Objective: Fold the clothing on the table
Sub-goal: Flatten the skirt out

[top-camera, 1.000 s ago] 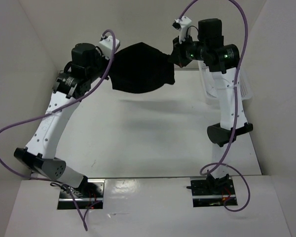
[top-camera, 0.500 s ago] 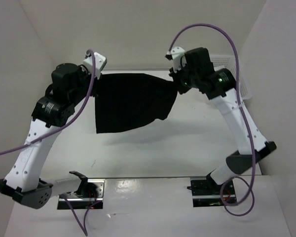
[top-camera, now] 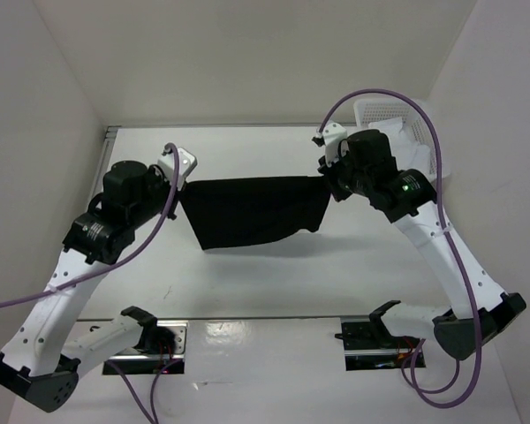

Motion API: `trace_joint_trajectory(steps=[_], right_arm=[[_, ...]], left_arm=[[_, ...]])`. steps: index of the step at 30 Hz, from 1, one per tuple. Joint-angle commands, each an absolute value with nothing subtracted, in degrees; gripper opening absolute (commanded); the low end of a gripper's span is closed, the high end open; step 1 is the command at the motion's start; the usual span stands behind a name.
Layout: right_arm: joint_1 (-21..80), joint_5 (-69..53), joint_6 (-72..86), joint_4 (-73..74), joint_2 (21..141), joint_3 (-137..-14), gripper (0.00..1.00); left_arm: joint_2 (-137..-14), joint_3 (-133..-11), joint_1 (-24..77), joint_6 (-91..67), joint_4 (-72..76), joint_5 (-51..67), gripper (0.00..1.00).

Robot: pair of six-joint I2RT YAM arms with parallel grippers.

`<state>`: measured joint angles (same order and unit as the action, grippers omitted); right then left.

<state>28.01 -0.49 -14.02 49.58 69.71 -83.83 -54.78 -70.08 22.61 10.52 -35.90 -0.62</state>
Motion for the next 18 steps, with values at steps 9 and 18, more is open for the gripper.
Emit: trace_joint_trajectory(steps=[9,18], right_arm=[[25.7,-1.3,-15.3,43.5,68.7,-84.3,0.00],[25.7,9.7,-6.5,42.5,77.5,-92.3,0.00]], left_arm=[[-53.5,-67.1,22.3,11.3,-31.0,0.0,0.00],[-64.6,-73.4,22.3,-0.3,-28.3,-10.1,0.00]])
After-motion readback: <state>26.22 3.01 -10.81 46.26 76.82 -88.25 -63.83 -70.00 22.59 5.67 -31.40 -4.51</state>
